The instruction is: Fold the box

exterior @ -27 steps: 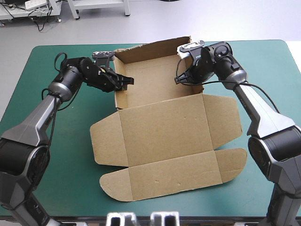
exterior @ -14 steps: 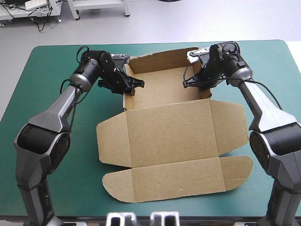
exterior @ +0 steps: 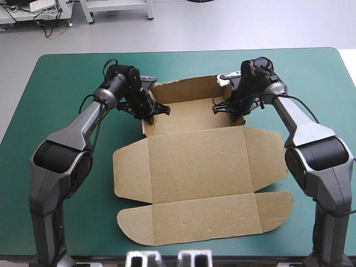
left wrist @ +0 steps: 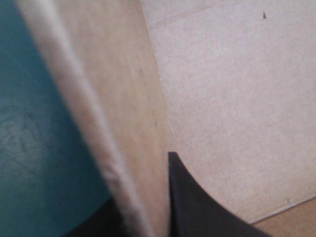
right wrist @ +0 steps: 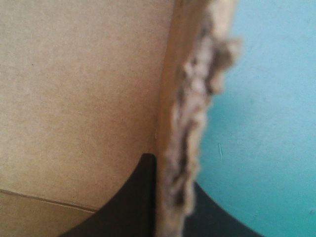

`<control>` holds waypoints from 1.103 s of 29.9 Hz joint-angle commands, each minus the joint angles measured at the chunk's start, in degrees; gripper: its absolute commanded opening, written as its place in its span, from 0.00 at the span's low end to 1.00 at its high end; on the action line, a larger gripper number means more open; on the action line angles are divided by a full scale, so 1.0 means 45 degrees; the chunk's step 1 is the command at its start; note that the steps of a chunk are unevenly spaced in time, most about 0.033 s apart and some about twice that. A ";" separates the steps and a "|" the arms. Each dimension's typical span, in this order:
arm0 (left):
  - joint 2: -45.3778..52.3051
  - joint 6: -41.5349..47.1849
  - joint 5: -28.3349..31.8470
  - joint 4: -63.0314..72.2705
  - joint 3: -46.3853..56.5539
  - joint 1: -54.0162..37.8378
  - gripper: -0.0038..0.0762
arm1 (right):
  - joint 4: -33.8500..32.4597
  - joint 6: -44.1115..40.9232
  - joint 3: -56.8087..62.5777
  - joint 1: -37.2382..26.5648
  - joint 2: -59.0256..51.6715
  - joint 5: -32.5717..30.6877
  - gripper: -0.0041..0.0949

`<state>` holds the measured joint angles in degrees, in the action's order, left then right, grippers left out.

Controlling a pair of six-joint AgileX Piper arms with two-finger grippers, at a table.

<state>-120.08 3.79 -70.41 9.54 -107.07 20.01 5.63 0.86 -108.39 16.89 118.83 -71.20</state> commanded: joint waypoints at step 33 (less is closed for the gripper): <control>0.0272 -0.0205 -0.0835 0.0934 -0.1766 0.0627 0.64 | 0.0620 0.0439 -0.0380 0.0056 -0.1196 -0.0170 0.87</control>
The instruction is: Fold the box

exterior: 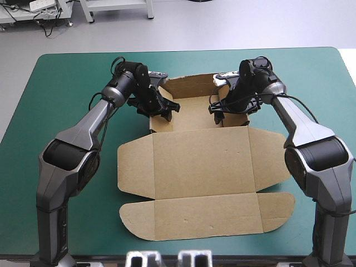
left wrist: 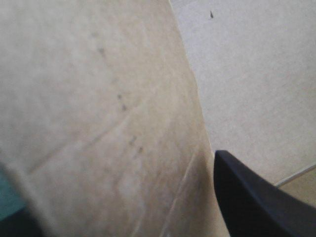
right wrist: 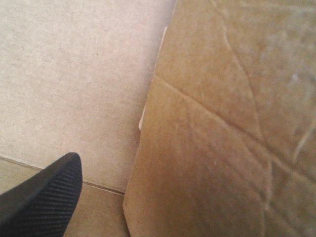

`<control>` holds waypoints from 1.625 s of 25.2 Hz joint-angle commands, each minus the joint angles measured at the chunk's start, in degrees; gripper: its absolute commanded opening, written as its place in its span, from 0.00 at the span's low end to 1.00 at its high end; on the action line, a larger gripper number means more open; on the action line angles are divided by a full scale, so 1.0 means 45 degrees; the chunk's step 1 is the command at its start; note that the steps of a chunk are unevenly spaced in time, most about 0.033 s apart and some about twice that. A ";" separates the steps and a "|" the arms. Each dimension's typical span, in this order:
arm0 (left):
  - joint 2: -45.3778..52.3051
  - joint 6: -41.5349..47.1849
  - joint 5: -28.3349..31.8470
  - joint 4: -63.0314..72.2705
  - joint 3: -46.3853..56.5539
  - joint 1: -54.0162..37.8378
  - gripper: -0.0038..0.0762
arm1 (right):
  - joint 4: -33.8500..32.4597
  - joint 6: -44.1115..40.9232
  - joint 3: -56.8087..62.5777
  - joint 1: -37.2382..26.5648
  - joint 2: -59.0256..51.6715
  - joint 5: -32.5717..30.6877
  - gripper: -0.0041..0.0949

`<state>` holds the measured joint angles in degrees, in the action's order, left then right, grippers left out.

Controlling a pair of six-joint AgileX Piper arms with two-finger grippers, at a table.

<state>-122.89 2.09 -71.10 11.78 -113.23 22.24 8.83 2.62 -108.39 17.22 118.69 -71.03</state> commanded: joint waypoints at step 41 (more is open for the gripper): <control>1.7059 -0.0532 -0.0680 -0.4242 1.0945 0.0120 0.05 | 0.0566 0.1921 -0.0403 -0.0848 -0.0819 0.0868 0.77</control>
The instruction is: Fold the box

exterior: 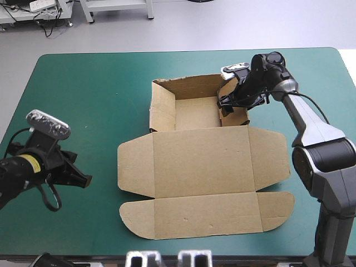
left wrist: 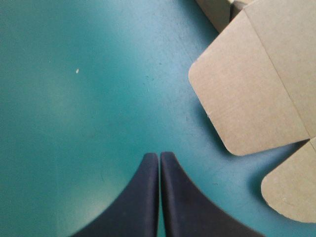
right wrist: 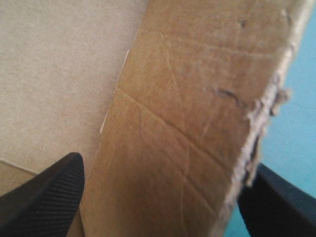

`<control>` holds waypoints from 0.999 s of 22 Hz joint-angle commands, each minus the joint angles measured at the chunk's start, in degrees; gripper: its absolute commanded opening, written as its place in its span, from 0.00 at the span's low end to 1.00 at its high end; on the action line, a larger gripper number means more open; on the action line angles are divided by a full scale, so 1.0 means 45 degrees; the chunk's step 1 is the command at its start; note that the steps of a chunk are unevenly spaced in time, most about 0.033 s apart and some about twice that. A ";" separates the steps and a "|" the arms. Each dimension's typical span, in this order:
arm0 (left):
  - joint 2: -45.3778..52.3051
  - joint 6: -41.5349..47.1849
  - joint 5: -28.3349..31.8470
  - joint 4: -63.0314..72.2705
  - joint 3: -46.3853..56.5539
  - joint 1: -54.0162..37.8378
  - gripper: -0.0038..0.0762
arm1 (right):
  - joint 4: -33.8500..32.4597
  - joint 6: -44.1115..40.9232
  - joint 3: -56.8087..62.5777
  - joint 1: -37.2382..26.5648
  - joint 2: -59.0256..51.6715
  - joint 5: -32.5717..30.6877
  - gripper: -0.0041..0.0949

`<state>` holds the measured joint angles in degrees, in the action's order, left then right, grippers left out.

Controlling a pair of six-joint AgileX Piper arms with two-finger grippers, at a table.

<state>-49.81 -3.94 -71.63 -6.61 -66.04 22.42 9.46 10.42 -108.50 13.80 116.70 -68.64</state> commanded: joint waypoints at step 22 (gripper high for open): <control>0.1636 0.1310 -0.0080 -0.0580 0.1051 0.0080 0.05 | -0.4317 -0.0363 -0.2303 -0.2189 -0.0097 0.2378 0.02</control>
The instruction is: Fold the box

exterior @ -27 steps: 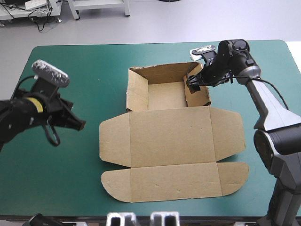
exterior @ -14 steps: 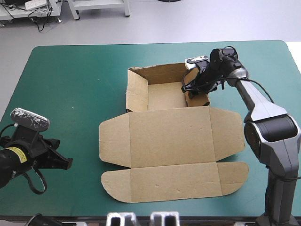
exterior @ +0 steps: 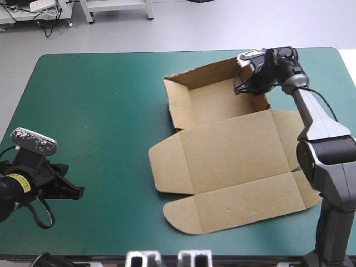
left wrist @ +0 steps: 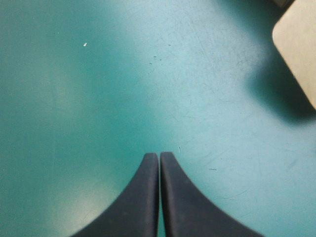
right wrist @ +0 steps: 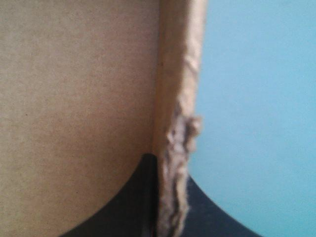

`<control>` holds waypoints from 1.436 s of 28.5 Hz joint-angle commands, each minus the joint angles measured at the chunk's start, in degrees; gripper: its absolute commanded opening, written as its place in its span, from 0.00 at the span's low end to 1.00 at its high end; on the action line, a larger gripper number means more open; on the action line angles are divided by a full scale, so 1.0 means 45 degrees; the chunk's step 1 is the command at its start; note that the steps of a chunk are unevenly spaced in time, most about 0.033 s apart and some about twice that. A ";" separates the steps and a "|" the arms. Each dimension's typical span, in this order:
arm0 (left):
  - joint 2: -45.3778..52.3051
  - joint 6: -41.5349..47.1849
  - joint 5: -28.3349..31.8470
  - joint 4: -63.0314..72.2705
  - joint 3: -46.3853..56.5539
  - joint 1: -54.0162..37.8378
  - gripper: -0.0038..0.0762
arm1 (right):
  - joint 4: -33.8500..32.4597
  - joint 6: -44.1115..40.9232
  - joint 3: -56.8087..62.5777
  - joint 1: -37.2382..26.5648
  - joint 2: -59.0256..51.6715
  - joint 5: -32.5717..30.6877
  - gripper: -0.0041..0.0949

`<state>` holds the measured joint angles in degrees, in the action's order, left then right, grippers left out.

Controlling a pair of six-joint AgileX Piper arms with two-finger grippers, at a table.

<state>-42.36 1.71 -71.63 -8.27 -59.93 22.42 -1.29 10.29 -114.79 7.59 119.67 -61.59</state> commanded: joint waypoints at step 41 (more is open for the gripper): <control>-0.0020 -0.0249 -0.0525 -0.0855 -0.0307 0.0080 0.05 | -0.1129 -0.0936 -0.1112 -0.7728 -0.1381 -0.2024 0.94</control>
<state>-42.36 0.93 -71.63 -11.26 -59.93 22.42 -5.93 5.82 -117.87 -26.91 119.16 -71.00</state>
